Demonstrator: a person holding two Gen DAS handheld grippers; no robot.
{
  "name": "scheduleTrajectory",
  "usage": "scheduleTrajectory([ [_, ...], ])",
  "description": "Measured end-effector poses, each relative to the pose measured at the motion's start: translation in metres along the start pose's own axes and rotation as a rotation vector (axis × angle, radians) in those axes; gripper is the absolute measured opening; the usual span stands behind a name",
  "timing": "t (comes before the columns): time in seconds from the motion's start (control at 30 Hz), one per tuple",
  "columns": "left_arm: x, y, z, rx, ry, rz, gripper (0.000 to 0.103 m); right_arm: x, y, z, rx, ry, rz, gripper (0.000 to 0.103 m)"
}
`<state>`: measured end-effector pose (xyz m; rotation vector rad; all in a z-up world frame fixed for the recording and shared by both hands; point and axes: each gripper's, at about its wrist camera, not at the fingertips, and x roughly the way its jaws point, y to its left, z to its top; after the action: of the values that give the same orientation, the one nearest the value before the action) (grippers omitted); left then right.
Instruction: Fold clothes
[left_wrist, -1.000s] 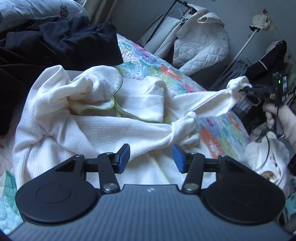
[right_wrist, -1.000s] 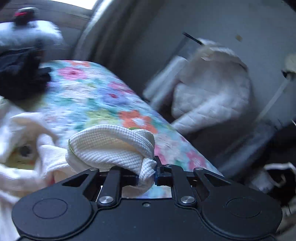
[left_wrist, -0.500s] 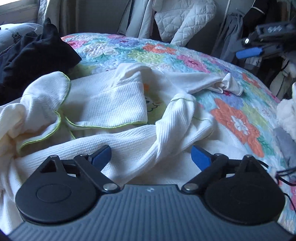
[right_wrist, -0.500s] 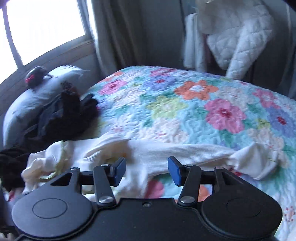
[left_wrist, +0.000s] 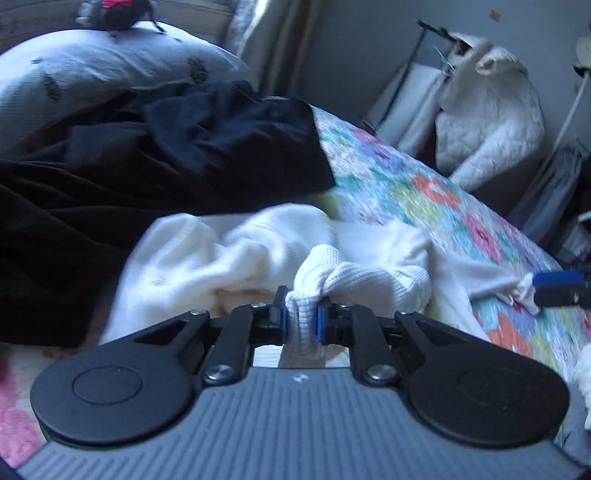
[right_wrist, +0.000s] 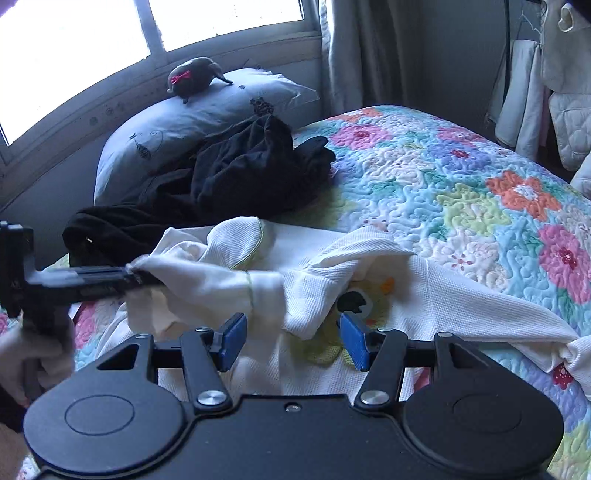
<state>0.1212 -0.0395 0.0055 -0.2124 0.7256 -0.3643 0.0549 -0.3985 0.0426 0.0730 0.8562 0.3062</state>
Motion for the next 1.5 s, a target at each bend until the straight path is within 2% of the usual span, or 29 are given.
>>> scheduleTrajectory([
  [0.13, -0.056, 0.064, 0.004, -0.070, -0.062, 0.164, 0.014, 0.015, 0.008, -0.003, -0.023, 0.022, 0.030, 0.061],
  [0.2, -0.078, 0.100, -0.002, -0.145, -0.098, 0.229, 0.014, 0.025, 0.015, -0.005, -0.035, 0.023, 0.044, 0.061],
  [0.37, -0.103, 0.183, -0.030, -0.360, -0.169, 0.460, 0.017, 0.052, 0.028, -0.010, -0.037, 0.034, 0.086, 0.061],
  [0.47, -0.105, 0.214, -0.044, -0.473, -0.156, 0.496, 0.018, 0.058, 0.023, -0.011, -0.023, 0.047, 0.084, 0.061],
  [0.5, -0.106, 0.215, -0.046, -0.487, -0.164, 0.488, 0.019, 0.060, 0.021, -0.011, -0.018, 0.051, 0.083, 0.061],
  [0.6, -0.109, 0.206, -0.044, -0.489, -0.189, 0.447, 0.037, 0.066, 0.016, -0.012, -0.004, 0.063, 0.079, 0.061],
  [0.7, -0.106, 0.177, -0.033, -0.458, -0.183, 0.327, 0.042, 0.075, 0.010, -0.010, 0.028, 0.063, 0.078, 0.062],
  [0.77, -0.101, 0.147, -0.026, -0.409, -0.182, 0.243, 0.051, 0.081, 0.002, -0.007, 0.064, 0.059, 0.090, 0.062],
  [0.8, -0.095, 0.132, -0.023, -0.377, -0.173, 0.209, 0.061, 0.084, -0.002, -0.006, 0.084, 0.055, 0.098, 0.062],
  [0.83, -0.088, 0.118, -0.021, -0.347, -0.160, 0.177, 0.067, 0.087, -0.007, -0.004, 0.103, 0.051, 0.106, 0.064],
  [0.87, -0.082, 0.103, -0.019, -0.316, -0.148, 0.144, 0.068, 0.092, -0.010, -0.003, 0.121, 0.048, 0.110, 0.068],
  [0.93, -0.066, 0.079, -0.018, -0.275, -0.133, 0.083, 0.071, 0.101, -0.017, -0.001, 0.154, 0.042, 0.115, 0.070],
  [0.97, -0.053, 0.069, -0.017, -0.261, -0.114, 0.060, 0.073, 0.105, -0.021, 0.000, 0.171, 0.038, 0.118, 0.070],
  [1.03, -0.025, 0.051, -0.017, -0.234, -0.072, 0.015, 0.084, 0.115, -0.028, 0.002, 0.204, 0.039, 0.122, 0.070],
  [1.13, 0.036, 0.039, -0.020, -0.281, 0.071, -0.039, 0.084, 0.130, -0.038, 0.004, 0.236, 0.030, 0.089, 0.070],
  [1.2, 0.071, 0.040, -0.024, -0.346, 0.112, -0.041, 0.084, 0.140, -0.043, 0.007, 0.239, 0.035, 0.087, 0.071],
  [1.27, 0.098, 0.041, -0.025, -0.382, 0.128, -0.033, 0.082, 0.151, -0.047, 0.011, 0.239, 0.041, 0.088, 0.072],
  [1.3, 0.107, 0.040, -0.022, -0.378, 0.122, -0.023, 0.076, 0.156, -0.049, 0.013, 0.239, 0.045, 0.089, 0.065],
  [1.33, 0.117, 0.039, -0.020, -0.374, 0.116, -0.014, 0.046, 0.162, -0.052, 0.015, 0.239, 0.048, 0.089, 0.056],
  [1.37, 0.122, 0.037, -0.015, -0.356, 0.118, -0.005, 0.033, 0.167, -0.054, 0.017, 0.239, 0.051, 0.090, 0.020],
  [1.4, 0.123, 0.035, -0.007, -0.334, 0.106, -0.007, 0.022, 0.167, -0.053, 0.023, 0.214, 0.045, 0.104, 0.014],
  [1.47, 0.122, 0.030, 0.013, -0.294, 0.069, -0.029, 0.007, 0.158, -0.057, 0.043, 0.172, 0.015, 0.147, 0.013],
  [1.5, 0.121, 0.028, 0.026, -0.275, 0.046, -0.048, 0.007, 0.153, -0.058, 0.055, 0.164, -0.009, 0.162, 0.013],
])
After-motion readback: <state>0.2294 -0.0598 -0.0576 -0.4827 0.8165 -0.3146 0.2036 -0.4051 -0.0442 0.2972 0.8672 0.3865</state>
